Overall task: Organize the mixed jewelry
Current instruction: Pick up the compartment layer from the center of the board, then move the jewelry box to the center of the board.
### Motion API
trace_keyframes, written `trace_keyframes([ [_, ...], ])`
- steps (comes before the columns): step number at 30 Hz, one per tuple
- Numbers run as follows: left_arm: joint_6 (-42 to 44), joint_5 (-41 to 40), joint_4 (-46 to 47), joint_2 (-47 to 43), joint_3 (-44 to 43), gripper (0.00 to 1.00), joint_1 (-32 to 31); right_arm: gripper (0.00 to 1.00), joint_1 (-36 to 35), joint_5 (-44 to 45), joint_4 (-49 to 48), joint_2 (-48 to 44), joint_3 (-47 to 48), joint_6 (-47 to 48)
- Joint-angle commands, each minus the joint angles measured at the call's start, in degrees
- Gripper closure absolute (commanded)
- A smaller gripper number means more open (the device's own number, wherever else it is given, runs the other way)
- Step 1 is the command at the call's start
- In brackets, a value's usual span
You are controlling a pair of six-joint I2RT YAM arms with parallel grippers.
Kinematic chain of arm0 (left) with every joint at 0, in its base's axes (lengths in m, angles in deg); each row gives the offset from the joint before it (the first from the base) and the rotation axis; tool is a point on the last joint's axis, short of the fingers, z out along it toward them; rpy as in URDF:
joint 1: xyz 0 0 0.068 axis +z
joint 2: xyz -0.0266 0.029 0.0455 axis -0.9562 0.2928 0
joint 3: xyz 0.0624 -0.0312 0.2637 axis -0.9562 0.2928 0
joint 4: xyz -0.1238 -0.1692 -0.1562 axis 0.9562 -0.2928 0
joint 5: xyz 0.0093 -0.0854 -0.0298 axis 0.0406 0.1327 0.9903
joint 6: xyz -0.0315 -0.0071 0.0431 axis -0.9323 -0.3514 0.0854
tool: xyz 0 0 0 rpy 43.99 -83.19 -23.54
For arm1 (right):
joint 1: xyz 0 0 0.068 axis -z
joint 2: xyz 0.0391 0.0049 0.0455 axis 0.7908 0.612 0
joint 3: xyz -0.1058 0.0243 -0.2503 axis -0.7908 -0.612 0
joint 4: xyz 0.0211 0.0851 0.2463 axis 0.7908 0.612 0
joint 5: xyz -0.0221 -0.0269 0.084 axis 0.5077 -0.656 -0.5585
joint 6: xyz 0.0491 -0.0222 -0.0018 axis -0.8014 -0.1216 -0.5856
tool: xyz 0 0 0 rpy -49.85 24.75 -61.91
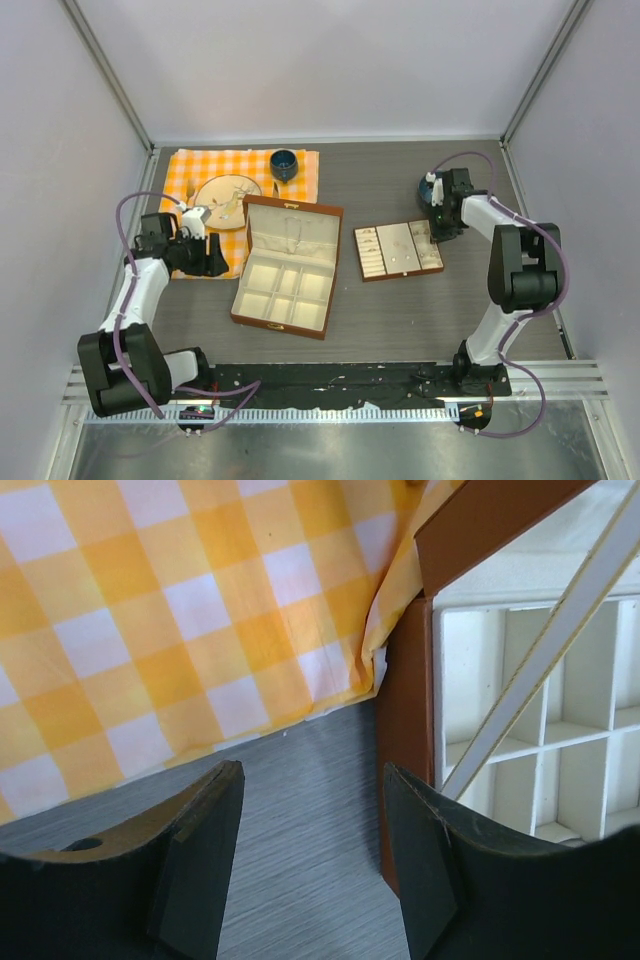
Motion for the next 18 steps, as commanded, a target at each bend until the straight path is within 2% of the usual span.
trace_keyframes([
  [1,0.4,-3.2,2.6,-0.2,0.8,0.38,-0.8,0.99,0.0,-4.3,3.3,-5.5,4.3,-0.4],
  [5,3.0,-3.1,-0.1,3.8,-1.5,0.41,-1.5,0.99,0.0,-7.4,8.8,-5.4,8.4,0.1],
  [10,7.4,-8.7,-1.1,4.4,-1.8,0.41,-4.3,0.99,0.1,-8.8,11.1,-6.9,11.5,0.6],
  [18,10.4,-17.0,-2.5,4.9,-0.3,0.42,-14.9,0.99,1.0,-9.7,13.8,-8.4,15.3,0.9],
])
